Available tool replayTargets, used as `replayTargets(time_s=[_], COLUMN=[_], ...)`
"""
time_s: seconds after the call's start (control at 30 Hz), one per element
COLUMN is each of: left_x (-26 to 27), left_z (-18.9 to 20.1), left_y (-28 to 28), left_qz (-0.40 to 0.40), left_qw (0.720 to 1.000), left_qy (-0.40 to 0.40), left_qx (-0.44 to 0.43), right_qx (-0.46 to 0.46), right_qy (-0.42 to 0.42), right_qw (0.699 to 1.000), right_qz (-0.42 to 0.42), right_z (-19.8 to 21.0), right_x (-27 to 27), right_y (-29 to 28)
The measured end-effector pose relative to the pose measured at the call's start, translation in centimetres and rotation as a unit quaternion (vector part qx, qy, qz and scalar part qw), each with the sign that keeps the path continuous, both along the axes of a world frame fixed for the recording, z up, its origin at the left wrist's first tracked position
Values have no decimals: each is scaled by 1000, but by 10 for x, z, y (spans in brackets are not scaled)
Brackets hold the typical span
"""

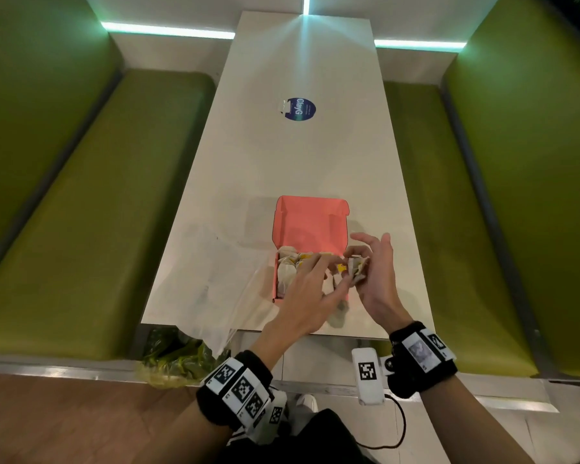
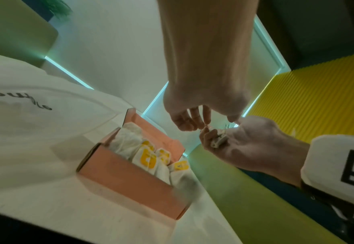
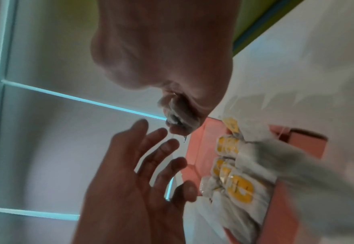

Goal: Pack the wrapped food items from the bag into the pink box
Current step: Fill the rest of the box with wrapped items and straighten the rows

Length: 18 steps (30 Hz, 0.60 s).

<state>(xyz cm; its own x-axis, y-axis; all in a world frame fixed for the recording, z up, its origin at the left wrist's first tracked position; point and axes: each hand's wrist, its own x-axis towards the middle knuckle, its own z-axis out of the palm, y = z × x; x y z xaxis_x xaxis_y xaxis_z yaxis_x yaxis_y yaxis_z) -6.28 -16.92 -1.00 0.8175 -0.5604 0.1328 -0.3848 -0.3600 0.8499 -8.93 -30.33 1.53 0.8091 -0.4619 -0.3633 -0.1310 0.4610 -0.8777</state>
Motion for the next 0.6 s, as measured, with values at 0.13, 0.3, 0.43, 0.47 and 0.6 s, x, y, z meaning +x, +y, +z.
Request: replayTargets(time_s=[0.13, 0.3, 0.43, 0.47, 0.6], left_x=[-2, 8, 9, 6, -12], left_z=[-10, -32, -43, -43, -53], left_y=[-3, 35, 59, 58, 44], left_qz=[10, 31, -54, -77, -186], left_qw=[999, 997, 987, 980, 948], left_qy=[27, -28, -96, -123, -151], left_qx=[18, 64, 117, 133, 209], right_qx=[-25, -282, -435, -444, -440], right_qy=[23, 43, 61, 62, 62], right_qw=[999, 958, 889, 882, 882], right_qz=[-16, 9, 130, 141, 154], right_z=[-9, -29, -45, -49, -63], right_x=[10, -24, -57, -59, -59], right_y=[8, -12, -15, -13, -5])
